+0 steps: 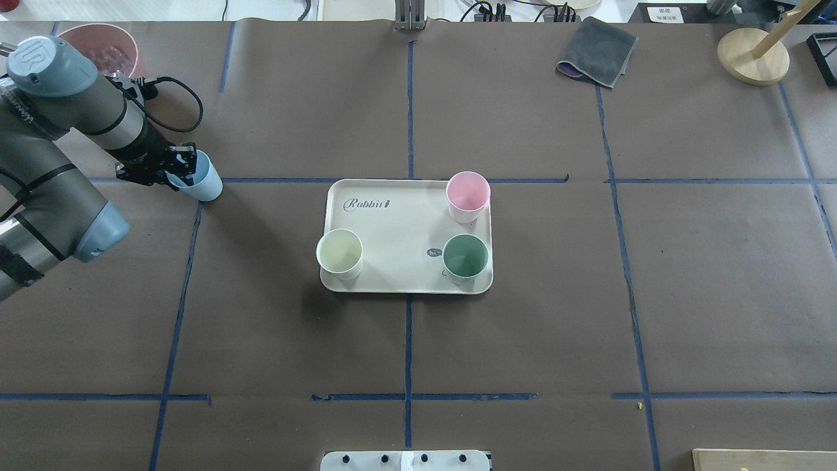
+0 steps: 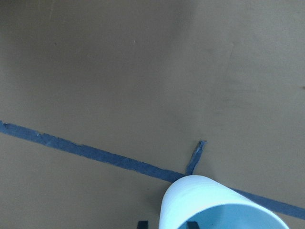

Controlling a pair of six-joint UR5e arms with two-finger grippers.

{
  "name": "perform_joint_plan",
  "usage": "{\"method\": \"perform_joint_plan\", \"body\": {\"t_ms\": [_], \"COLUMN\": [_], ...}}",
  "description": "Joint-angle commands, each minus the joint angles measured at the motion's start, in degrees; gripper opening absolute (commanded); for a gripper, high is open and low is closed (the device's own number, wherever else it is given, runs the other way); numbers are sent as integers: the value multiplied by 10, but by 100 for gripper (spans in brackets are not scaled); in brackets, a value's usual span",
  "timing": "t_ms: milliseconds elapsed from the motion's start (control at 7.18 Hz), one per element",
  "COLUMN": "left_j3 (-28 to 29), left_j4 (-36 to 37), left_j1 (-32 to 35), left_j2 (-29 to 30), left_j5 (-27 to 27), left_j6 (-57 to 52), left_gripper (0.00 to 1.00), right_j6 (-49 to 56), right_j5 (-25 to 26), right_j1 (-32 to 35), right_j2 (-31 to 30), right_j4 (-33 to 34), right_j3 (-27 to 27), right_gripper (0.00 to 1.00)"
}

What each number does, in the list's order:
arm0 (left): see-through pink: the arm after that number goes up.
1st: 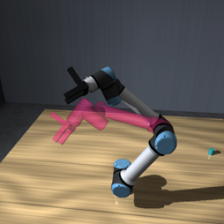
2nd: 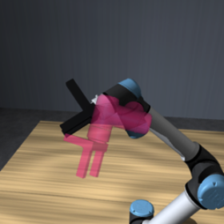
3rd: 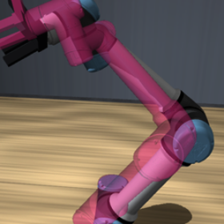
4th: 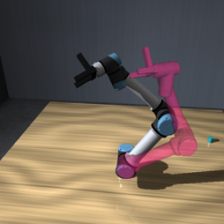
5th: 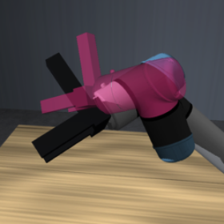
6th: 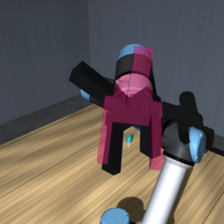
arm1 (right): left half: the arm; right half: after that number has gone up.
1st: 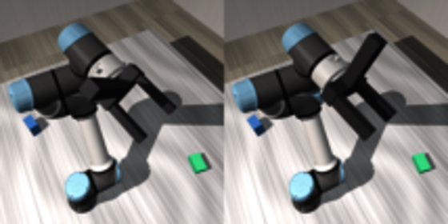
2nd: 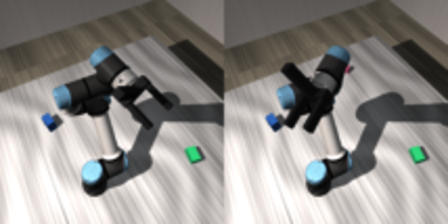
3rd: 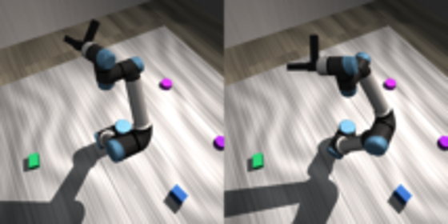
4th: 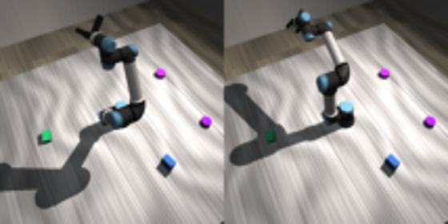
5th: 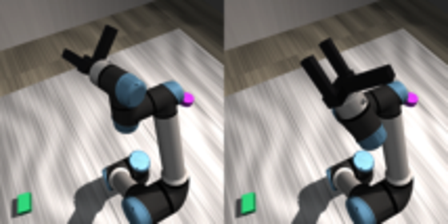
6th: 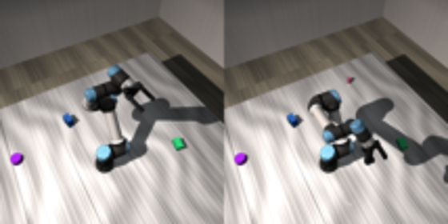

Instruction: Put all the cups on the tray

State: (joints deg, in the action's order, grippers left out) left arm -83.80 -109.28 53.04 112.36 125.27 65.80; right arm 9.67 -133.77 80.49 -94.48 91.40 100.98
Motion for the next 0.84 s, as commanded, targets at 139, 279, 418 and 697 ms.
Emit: {"method": "perform_joint_plan", "body": {"t_ms": [139, 279, 418, 697], "left_j3": [-8, -9, -9, -8], "left_j4": [7, 7, 7, 10], "left_j1": [0, 0, -13, -72], "left_j2": [22, 43, 64, 121], "left_j5": [1, 1, 0, -14], "left_j6": [17, 62, 112, 226], "left_gripper": [4, 4, 4, 4], "right_j6": [0, 0, 0, -1], "right_j5": [0, 0, 0, 0], "right_j1": [0, 0, 0, -1], "right_j2": [0, 0, 0, 0], "right_j4": [0, 0, 0, 0], "right_j3": [1, 1, 1, 2], "right_gripper": [99, 99, 99, 99]}}
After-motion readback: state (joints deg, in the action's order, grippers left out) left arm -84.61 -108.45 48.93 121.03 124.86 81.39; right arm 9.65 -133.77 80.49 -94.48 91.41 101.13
